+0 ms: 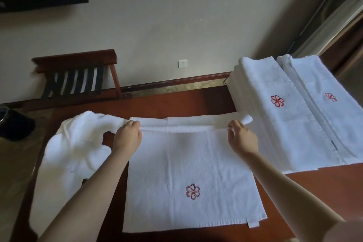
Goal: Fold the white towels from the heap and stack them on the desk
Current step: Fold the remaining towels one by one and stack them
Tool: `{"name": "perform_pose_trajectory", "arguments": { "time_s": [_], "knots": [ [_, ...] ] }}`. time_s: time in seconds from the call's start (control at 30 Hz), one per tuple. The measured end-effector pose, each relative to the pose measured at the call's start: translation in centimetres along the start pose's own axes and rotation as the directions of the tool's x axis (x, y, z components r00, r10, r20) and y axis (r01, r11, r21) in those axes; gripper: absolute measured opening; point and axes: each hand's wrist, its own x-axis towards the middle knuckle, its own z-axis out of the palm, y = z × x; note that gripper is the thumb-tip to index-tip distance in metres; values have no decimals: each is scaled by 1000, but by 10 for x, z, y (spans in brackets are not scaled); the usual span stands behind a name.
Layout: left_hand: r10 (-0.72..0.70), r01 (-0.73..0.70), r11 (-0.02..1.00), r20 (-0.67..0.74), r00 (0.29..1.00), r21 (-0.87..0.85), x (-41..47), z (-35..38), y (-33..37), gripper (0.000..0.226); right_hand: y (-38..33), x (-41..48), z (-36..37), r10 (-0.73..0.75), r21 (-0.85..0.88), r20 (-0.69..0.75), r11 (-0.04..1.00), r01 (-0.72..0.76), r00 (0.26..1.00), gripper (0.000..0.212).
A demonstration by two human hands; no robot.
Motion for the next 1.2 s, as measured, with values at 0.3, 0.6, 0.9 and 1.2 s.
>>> {"name": "perform_pose_trajectory", "arguments": {
  "time_s": [0.3, 0.6, 0.9, 1.2],
  "knots": [
    [96, -102, 993, 104, 990, 59, -73, 28, 4, 12, 16, -60, 20, -77, -139, 93, 986, 90, 993, 11],
    [4, -136, 932, 366, 931, 336, -93, 56, -3, 23, 25, -78, 36, -124, -270, 255, 943, 194, 959, 32],
    [-103, -48, 945, 435, 894, 323, -80, 57, 14, 13, 27, -69, 45, -66, -361, 314, 914, 183, 947, 41],
    [341, -340, 935, -6, 940, -104, -15, 58, 63, 27, -27, -26, 79, -228, -36, 379, 965, 260, 897, 51]
  ]
}}
